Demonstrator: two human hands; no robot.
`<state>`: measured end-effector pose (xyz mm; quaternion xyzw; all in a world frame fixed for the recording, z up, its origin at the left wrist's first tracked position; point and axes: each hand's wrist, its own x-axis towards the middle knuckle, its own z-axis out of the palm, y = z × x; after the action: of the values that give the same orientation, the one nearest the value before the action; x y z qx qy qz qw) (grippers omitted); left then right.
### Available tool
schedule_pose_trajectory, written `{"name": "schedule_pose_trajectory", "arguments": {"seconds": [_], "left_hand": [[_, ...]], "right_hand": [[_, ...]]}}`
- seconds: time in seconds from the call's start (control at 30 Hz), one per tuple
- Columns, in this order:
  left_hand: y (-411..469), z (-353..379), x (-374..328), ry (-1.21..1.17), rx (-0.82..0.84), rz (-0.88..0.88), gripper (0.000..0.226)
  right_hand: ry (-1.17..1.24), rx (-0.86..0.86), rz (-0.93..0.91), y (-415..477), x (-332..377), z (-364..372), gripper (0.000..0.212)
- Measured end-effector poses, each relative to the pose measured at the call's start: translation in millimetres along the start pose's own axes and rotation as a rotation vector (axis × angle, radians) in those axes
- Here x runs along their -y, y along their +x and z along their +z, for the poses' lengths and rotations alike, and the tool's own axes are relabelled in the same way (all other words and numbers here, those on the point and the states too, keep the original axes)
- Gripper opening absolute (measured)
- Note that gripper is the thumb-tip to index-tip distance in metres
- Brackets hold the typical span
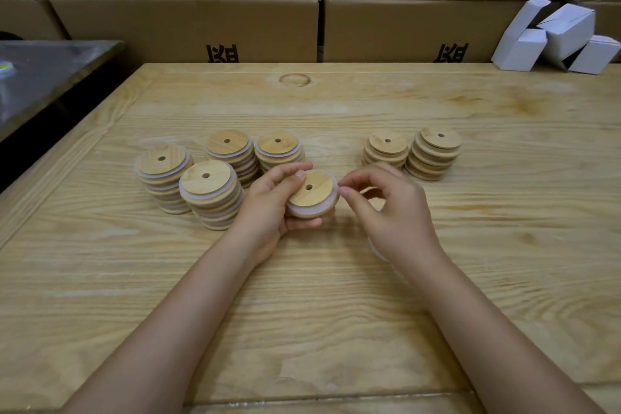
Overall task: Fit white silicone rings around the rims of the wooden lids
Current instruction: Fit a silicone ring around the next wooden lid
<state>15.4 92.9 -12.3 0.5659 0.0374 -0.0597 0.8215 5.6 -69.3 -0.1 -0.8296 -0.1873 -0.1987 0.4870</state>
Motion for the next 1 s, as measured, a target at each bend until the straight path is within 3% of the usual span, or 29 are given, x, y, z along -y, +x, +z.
{"name": "schedule_pose_trajectory", "arguments": {"seconds": [0.1,0.2,0.5,0.63,1.0], "left_hand": [[-0.3,1.3,-2.6,-0.041,-0.025,-0.049,0.018],[-1.1,1.9,-2.6,-0.023,-0.038,-0.080,0.020],[-0.6,3.0,-4.2,0.033,-0.036,-0.195,0.019],[0.3,2.7,-3.9,0.067,-0.039,-0.224,0.020],[1.1,1.7,-4.5,0.077,-0.037,-0.167,0.019]], "right_hand": [[-0.303,0.046,-0.470,-3.0,-4.9,-1.0,0.007],[-0.444,0.039,-0.618,-4.6,-6.6,1.1,0.006],[-0.542,0.102,-0.737,-2.9,-3.1,-3.4,0.023],[-0.587,0.043,-0.793,-3.5,0.8,1.6,0.016],[-0.443,0.041,-0.636,-4.9,1.6,0.6,0.009]]}}
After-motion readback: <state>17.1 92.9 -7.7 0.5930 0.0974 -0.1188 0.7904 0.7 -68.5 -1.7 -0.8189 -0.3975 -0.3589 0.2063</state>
